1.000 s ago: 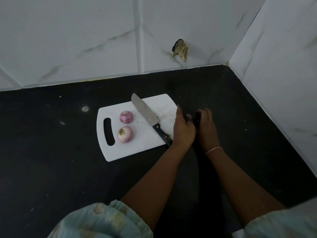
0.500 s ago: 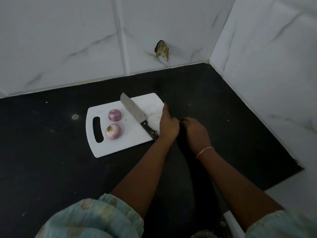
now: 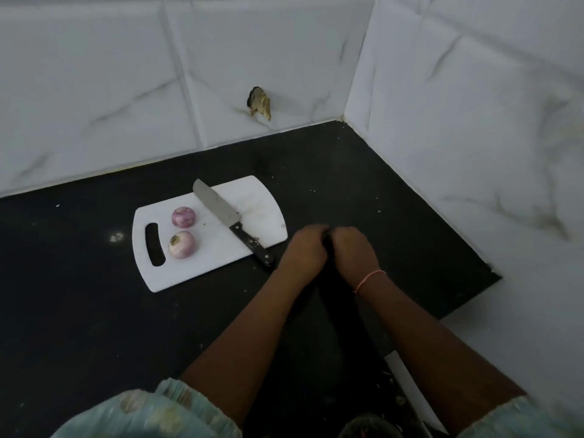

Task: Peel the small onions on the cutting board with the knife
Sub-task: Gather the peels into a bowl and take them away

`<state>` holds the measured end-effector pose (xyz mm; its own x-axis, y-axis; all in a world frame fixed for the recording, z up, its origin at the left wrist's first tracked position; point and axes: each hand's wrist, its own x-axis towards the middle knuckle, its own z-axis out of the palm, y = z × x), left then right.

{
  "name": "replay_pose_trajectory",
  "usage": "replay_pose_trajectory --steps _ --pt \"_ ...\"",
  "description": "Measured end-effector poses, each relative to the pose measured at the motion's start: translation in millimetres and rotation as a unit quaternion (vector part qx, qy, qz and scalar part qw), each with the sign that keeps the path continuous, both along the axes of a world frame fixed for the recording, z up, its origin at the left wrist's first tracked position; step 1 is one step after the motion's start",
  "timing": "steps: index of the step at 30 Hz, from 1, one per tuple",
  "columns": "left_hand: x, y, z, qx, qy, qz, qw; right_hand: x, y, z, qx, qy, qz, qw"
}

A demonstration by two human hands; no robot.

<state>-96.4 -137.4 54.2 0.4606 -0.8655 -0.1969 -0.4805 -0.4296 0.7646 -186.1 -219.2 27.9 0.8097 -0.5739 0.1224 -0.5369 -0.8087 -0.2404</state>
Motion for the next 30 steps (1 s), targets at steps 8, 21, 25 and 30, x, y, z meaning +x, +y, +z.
replay_pose_trajectory --steps 8,21,25,30 --pt "-114 37 -24 -0.106 0.099 0.097 0.985 -108 45 8 0.606 -0.351 -0.319 0.638" --pt "-328 116 -136 -0.013 0.284 0.041 0.958 -354 157 -102 0.618 -0.439 -0.479 0.442" --pt "-361 133 -200 0.079 0.210 0.027 0.974 -395 175 -174 0.576 -0.327 -0.572 0.484" --pt "-377 150 -270 0.163 0.124 0.001 0.979 -420 193 -228 0.496 -0.177 -0.615 0.586"
